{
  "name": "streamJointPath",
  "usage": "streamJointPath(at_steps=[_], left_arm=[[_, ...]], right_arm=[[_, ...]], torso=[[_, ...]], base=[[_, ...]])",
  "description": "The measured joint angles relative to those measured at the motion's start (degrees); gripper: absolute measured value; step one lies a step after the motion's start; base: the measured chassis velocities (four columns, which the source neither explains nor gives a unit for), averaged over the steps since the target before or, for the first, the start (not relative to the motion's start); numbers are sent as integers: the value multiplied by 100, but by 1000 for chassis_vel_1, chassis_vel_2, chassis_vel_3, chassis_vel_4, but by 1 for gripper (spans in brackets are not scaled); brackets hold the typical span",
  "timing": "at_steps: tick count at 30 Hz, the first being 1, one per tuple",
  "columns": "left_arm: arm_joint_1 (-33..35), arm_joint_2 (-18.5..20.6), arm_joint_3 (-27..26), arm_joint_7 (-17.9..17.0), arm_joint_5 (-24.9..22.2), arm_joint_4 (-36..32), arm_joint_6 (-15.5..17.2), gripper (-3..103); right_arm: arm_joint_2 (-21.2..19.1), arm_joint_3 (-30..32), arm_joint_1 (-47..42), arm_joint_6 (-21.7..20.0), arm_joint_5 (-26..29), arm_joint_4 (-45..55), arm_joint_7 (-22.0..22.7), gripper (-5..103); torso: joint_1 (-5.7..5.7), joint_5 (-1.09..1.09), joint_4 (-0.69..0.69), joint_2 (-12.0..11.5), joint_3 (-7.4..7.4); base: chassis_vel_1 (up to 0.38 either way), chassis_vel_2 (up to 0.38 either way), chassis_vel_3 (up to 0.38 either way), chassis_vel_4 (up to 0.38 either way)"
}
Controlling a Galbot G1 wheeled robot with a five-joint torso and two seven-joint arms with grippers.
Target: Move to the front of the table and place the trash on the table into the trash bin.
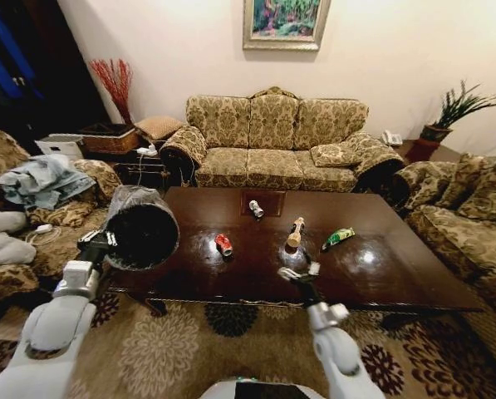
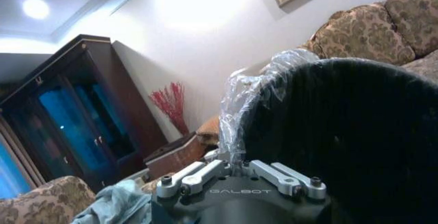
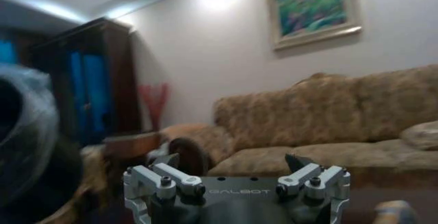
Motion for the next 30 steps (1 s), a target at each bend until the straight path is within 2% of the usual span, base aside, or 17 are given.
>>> streamJointPath(at_steps=[2,3,7,8,12,13,16,17,23,27,30], left_arm=[[34,119,-17,-5,-65,18,-3,2],[34,119,-17,-5,-65,18,-3,2],[152,255,-158,-8,-85,-61,-8,2],[152,255,-158,-8,-85,-61,-8,2],[273,369,-311,1,-161,-196,-10,2],[273,369,-311,1,-161,-196,-10,2],[321,430,-371,2,-228,-212,-10,2],[321,430,-371,2,-228,-212,-10,2],[377,458,-367,2,-283,-215,-8,2],[416,456,-355,0,-286,-226,-5,2],[431,456,-359,-1,-286,-226,0,2]], right_arm=[[38,-519,618,-113,-411,-583,372,100],[38,-519,618,-113,-411,-583,372,100],[342,-1267,1614,-463,-830,-1547,1068,100],[342,-1267,1614,-463,-830,-1547,1068,100],[793,-1677,2256,-592,-1174,-2657,1443,100],[793,-1677,2256,-592,-1174,-2657,1443,100],[1052,-1759,2750,-601,-1427,-3523,1652,100],[1052,-1759,2750,-601,-1427,-3523,1652,100],[1051,-1551,3531,-363,-1679,-5040,1844,100],[1051,-1383,3838,-64,-1610,-5708,1641,100],[1052,-1385,3883,0,-1457,-5802,1473,100]], torso=[[0,2,-1,0,0],[0,2,-1,0,0],[7,1,0,-2,3],[7,1,0,-2,3],[6,2,0,-1,2],[6,2,0,-1,2],[4,3,1,-1,1],[4,3,1,-1,1],[6,2,-3,-1,3],[5,2,-2,-1,2],[5,2,-1,-1,2]], base=[[15,-12,-18,27],[0,0,0,0],[0,0,0,0],[0,0,0,0],[0,0,0,0],[0,0,0,0],[0,0,0,0],[0,0,0,0],[0,0,0,0],[0,0,0,0],[0,0,0,0]])
